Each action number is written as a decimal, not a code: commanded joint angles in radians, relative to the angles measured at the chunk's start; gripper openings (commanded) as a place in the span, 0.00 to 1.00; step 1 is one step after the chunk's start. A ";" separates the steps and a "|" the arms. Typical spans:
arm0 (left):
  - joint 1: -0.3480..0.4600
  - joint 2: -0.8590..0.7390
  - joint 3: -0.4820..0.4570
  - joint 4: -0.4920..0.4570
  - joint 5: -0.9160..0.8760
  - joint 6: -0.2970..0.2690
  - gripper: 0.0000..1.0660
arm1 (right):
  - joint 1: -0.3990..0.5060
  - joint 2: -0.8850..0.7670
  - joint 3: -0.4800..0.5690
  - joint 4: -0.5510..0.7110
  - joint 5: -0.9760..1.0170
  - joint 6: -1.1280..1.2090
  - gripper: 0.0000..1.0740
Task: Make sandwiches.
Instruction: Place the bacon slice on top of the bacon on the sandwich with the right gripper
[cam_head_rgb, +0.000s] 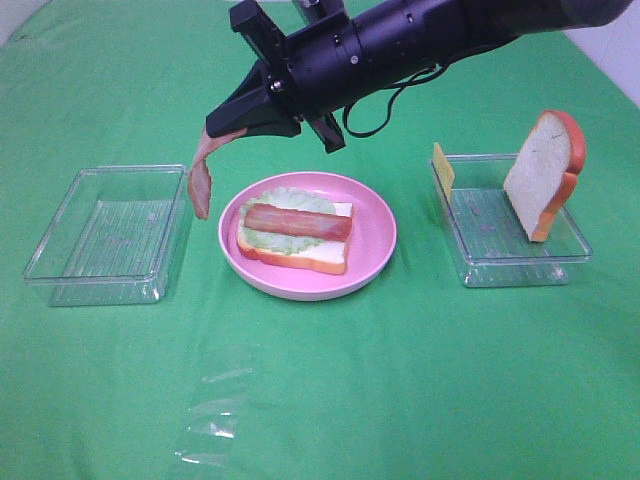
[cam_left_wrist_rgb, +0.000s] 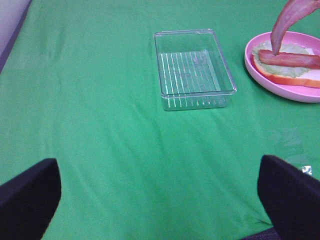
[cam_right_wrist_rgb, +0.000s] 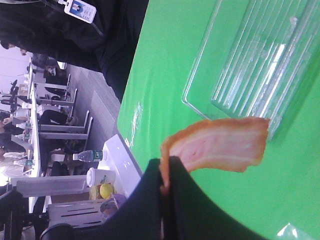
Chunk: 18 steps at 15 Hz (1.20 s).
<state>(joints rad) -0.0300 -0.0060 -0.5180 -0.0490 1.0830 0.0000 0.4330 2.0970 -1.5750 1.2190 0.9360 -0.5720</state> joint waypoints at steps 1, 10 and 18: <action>-0.001 -0.021 0.001 -0.003 -0.005 -0.006 0.93 | 0.014 0.095 -0.115 -0.035 0.001 0.012 0.00; -0.001 -0.021 0.001 -0.006 -0.005 -0.006 0.93 | 0.013 0.177 -0.204 -0.521 -0.090 0.223 0.00; -0.001 -0.021 0.001 -0.006 -0.005 -0.006 0.93 | 0.013 0.177 -0.204 -0.895 -0.117 0.411 0.00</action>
<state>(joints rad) -0.0300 -0.0060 -0.5180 -0.0490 1.0830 0.0000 0.4430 2.2700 -1.7710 0.3390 0.8160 -0.1700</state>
